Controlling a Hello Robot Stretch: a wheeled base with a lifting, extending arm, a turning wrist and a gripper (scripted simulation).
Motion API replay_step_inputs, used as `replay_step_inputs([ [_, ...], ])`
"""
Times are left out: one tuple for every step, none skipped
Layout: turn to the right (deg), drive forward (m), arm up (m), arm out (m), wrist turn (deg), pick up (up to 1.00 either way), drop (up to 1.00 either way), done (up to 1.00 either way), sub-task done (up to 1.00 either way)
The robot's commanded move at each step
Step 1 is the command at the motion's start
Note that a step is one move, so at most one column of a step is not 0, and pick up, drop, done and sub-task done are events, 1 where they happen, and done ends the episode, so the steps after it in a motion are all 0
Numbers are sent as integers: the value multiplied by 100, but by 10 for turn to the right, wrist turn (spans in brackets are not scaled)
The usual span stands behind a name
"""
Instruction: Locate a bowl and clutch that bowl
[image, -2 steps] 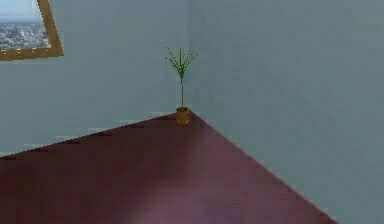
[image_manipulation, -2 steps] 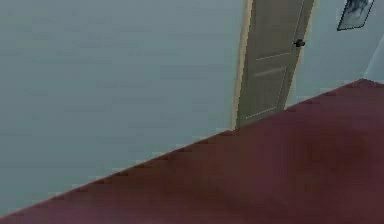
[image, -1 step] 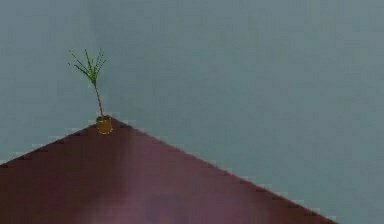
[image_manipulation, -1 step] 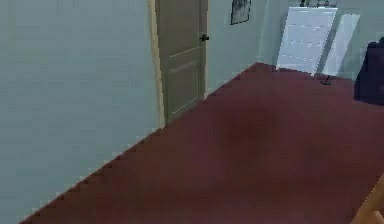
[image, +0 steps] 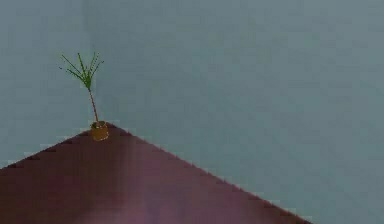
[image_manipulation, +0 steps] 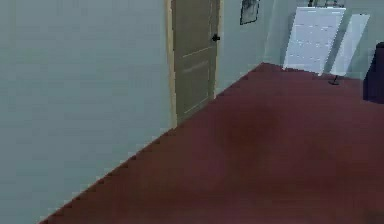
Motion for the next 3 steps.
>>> replay_step_inputs([
  [450, 0, 0, 0, 0, 0, 0, 0, 0],
  [420, 0, 0, 0, 0, 0, 0, 0, 0],
  [0, 30, 0, 0, 0, 0, 0, 0, 0],
])
